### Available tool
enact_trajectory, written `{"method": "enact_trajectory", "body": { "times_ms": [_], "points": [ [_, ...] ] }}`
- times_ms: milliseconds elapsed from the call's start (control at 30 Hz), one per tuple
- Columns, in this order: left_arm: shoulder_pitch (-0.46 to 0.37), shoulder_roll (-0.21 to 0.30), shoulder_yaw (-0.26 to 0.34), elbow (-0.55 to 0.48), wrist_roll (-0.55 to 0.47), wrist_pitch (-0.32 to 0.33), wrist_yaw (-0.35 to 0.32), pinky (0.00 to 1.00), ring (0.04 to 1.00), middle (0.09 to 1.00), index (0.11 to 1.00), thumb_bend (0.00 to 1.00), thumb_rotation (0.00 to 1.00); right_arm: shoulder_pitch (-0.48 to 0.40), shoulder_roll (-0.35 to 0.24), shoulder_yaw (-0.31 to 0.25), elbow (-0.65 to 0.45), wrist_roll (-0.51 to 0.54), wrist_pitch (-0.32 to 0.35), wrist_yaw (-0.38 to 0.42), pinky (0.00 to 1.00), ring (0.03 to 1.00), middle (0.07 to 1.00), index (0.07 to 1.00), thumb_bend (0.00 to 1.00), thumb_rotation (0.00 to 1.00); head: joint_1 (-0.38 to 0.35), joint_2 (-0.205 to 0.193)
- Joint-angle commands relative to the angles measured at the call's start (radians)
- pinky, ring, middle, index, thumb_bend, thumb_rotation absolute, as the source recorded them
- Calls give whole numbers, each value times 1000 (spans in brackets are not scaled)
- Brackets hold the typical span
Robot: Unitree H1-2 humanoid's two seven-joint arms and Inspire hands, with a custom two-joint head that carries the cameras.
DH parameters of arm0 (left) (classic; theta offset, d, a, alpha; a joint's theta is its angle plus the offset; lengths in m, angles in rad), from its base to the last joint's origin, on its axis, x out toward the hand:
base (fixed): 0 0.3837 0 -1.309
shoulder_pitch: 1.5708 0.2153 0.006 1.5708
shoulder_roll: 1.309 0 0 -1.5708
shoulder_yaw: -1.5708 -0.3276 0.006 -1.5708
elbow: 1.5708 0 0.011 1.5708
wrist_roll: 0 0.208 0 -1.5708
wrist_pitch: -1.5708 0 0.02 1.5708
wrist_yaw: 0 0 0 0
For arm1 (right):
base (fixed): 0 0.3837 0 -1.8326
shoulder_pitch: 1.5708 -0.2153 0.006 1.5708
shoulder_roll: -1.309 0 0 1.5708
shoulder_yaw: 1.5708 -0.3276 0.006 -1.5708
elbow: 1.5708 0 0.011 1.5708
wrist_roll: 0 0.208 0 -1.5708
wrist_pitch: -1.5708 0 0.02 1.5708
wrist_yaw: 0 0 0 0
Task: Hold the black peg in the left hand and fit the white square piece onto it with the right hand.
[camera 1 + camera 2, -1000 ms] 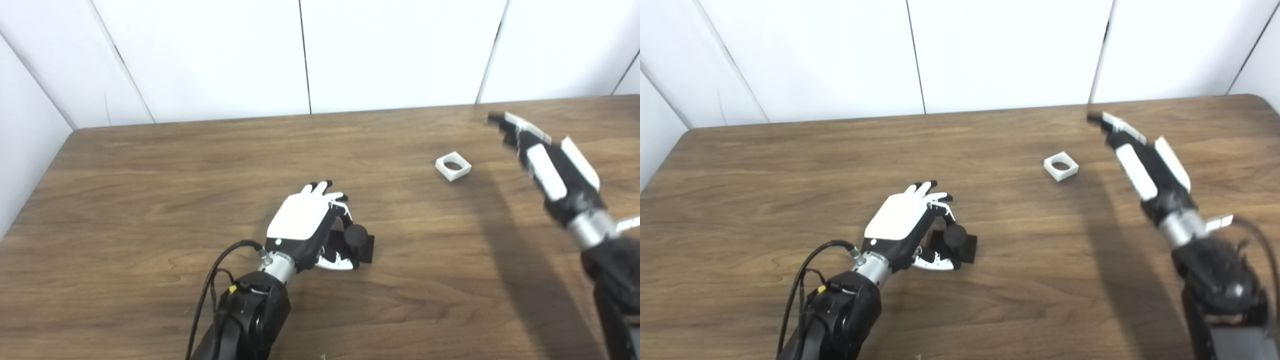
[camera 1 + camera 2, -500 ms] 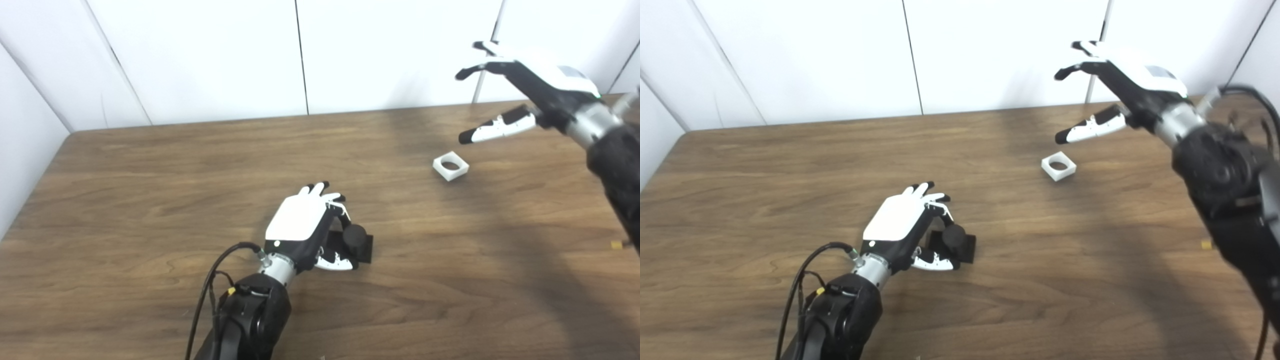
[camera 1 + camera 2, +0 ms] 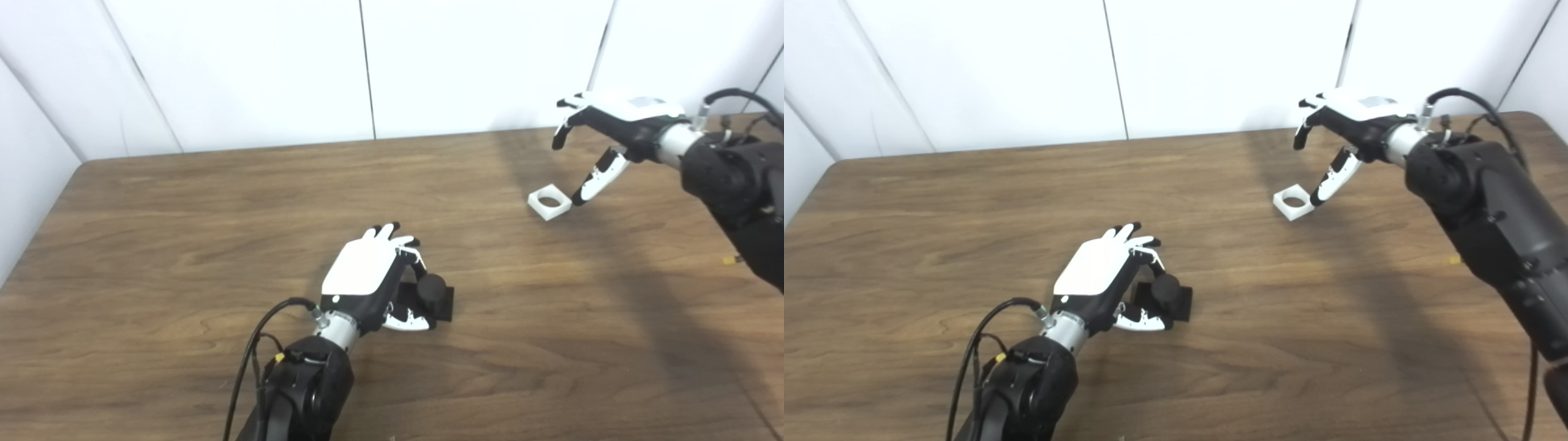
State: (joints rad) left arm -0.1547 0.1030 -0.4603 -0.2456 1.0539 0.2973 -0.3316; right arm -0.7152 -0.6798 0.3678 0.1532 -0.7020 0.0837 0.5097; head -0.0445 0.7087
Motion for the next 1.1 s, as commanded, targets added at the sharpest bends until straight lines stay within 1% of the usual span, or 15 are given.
{"method": "enact_trajectory", "body": {
  "times_ms": [0,100,300,533,667,867,1067],
  "points": [
    [16,22,-9,43,21,32,-61,1000,999,882,486,525,69,-58,-9,-11,0,-12,-36,-18,1000,1000,974,669,960,246,-1,1],
    [15,19,-13,39,29,43,-75,1000,1000,882,486,525,70,-57,-7,-9,16,-19,-52,-16,1000,1000,974,670,953,248,-2,0],
    [15,20,-13,32,21,54,-93,1000,1000,881,486,525,68,-45,5,-4,30,-25,-55,-9,1000,1000,971,672,956,240,-3,-3],
    [8,23,-16,24,15,79,-139,1000,1000,884,486,525,67,-33,25,-2,39,-28,-66,-16,1000,1000,969,679,946,235,-6,-5],
    [4,31,-24,18,20,85,-166,1000,1000,883,486,524,70,-37,36,8,58,-50,-79,-25,996,1000,970,678,946,244,-7,-4],
    [4,36,-29,16,18,91,-167,1000,1000,881,486,524,70,-35,53,15,79,-73,-90,-47,983,1000,969,679,943,249,-10,-9],
    [10,33,-29,15,13,92,-158,1000,1000,882,485,525,68,-29,70,14,119,-79,-106,-78,992,1000,980,689,935,251,-8,-10]
  ]
}}
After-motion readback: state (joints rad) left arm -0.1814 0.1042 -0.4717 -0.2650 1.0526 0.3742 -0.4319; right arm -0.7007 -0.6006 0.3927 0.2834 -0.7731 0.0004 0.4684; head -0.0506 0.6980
